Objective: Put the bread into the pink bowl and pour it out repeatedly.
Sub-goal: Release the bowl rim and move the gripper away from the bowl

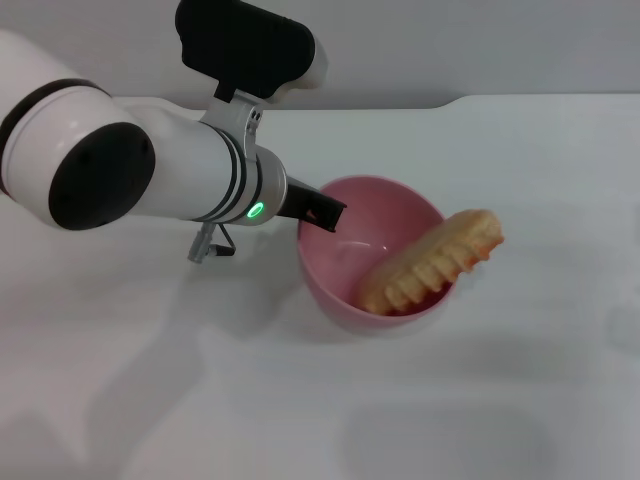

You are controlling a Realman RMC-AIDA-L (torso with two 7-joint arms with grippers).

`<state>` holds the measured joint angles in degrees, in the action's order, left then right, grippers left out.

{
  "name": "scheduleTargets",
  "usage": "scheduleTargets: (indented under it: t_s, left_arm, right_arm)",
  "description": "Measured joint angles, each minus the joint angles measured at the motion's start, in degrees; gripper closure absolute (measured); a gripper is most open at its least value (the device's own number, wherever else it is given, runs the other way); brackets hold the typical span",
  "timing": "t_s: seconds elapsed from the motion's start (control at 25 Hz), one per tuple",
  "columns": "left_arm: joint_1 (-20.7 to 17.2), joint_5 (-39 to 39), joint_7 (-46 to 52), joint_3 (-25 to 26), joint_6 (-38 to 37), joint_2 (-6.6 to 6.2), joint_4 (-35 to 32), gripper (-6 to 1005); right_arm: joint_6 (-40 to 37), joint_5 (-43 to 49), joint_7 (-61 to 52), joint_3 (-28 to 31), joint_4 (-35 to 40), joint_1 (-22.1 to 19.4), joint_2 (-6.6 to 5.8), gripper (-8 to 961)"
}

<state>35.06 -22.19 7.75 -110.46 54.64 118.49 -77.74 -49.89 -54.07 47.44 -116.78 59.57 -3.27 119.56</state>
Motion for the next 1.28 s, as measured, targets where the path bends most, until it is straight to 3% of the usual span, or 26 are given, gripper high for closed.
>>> scheduleTargets:
  t_s: [0.56, 1.28]
  left_arm:
    - [-3.97, -2.44, 0.40, -0.26, -8.69, 0.03, 4.28, 951]
    - [-6.28, -5.62, -0.15, -0.24, -14.68, -0.26, 9.53, 951]
  right_arm:
    - [1.77, -3.45, -0.18, -1.47, -0.98, 1.10, -0.23, 323]
    - [2.91, -3.77, -0.25, -2.31, -1.20, 1.69, -0.20, 326]
